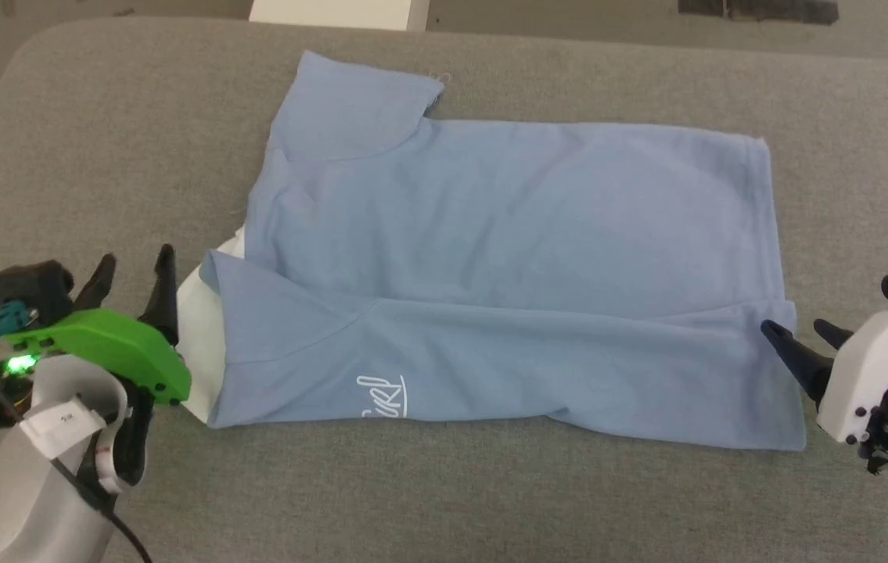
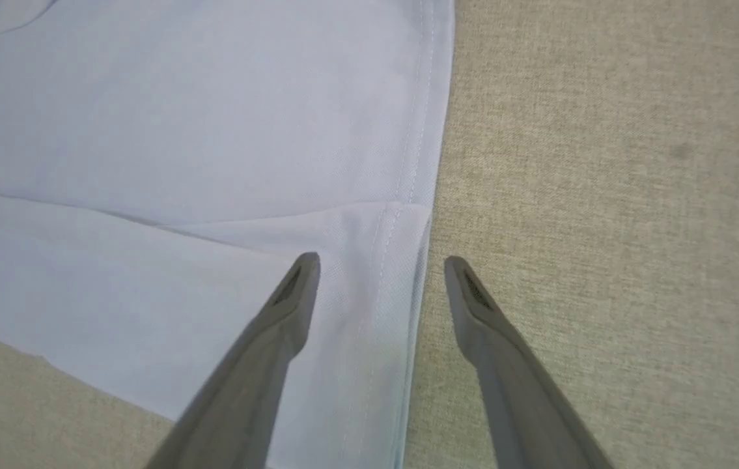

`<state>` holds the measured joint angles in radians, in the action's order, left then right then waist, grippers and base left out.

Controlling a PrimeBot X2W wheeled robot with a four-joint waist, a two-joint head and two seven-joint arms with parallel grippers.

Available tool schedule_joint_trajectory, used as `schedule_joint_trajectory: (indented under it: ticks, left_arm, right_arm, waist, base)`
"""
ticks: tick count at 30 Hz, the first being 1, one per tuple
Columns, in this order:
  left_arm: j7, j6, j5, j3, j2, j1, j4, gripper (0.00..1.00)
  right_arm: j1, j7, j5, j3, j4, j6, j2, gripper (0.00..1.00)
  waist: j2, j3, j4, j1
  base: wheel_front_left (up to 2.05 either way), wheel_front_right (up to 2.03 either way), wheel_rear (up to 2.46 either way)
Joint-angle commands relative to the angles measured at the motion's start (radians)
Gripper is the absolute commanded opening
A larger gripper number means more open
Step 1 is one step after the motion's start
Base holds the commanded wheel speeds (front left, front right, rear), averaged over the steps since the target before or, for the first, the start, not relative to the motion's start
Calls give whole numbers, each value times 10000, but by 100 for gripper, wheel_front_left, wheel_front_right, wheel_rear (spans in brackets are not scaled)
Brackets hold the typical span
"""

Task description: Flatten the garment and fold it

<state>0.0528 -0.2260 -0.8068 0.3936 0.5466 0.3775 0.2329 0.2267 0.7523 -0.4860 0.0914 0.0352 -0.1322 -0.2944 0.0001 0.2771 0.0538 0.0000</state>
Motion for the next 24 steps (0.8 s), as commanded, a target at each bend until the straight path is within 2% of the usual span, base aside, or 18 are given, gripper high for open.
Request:
schedule_joint_trajectory:
  ticks: [1, 6, 11, 15, 24]
  left_arm:
    - [-91, -266, 86, -85, 161, -386, -260, 100]
    - [-964, -1284, -251, -76, 342, -1880, -1956, 100]
    - [-3054, -2181, -785, 477, 821, -3131, -3738, 100]
    - [-3889, -2184, -890, 837, 1061, -3110, -4013, 100]
    - [-3719, -1640, -985, 886, 577, -2178, -2395, 100]
  right_arm:
    - [-230, -93, -63, 75, -154, 15, 62, 100]
    - [-823, -134, -38, 424, -669, 15, 281, 100]
    - [-1214, -59, 152, 943, -1003, 15, 618, 100]
    - [-1316, 59, 260, 1077, -1257, 15, 801, 100]
    - [-1374, 350, 415, 1000, -1561, 15, 1039, 100]
  waist:
    - [-1, -498, 40, 0]
    - [-1, -803, 15, 0]
    - [-1, -788, -46, 0]
    - [-1, -606, -171, 0]
    - [-1, -325, -633, 0]
  base:
    - [0, 0, 0]
    - [0, 0, 0]
    - [0, 0, 0]
    - [0, 0, 0]
    - [0, 0, 0]
